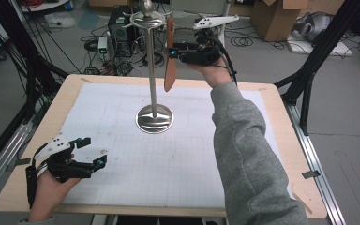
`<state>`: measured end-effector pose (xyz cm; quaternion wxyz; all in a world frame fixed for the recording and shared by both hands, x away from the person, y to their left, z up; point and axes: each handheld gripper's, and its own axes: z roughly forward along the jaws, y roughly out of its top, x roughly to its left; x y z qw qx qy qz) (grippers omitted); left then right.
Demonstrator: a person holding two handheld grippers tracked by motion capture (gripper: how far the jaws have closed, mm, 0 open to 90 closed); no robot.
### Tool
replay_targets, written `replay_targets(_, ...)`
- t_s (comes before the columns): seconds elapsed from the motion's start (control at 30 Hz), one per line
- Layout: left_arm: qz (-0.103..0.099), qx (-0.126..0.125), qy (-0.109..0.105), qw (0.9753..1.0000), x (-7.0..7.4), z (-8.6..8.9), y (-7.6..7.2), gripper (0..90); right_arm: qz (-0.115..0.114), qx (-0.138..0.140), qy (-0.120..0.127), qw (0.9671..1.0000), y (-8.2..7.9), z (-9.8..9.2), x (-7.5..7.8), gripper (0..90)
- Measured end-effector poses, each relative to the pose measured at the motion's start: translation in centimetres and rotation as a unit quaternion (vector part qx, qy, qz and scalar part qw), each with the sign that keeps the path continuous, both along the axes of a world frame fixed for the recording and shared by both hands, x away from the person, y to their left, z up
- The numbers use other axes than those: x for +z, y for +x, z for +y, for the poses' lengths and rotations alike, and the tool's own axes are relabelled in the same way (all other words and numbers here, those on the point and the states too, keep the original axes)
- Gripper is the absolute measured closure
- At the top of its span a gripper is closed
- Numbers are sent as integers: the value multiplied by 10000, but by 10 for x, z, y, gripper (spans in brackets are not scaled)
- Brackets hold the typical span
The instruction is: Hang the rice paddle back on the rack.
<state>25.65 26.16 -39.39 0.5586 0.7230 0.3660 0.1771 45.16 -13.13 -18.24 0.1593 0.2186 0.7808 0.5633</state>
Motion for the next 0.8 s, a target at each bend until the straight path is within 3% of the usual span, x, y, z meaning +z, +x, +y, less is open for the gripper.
replay_targets(0.23, 17, -3, 45, 10000, -1, -1, 0, 27, 34, 30, -36, 10000, 1, 2, -3, 649)
replay_targets(0.6, 35, -41, 3, 10000, -2, -1, 3, 27, 78, 6, 144, 9999, -3, -1, -8, 634)
replay_targets(0.8, 14, -134, -14, 9999, -1, -6, 6, 27, 9, -123, 226, 9997, -8, -7, -12, 464)
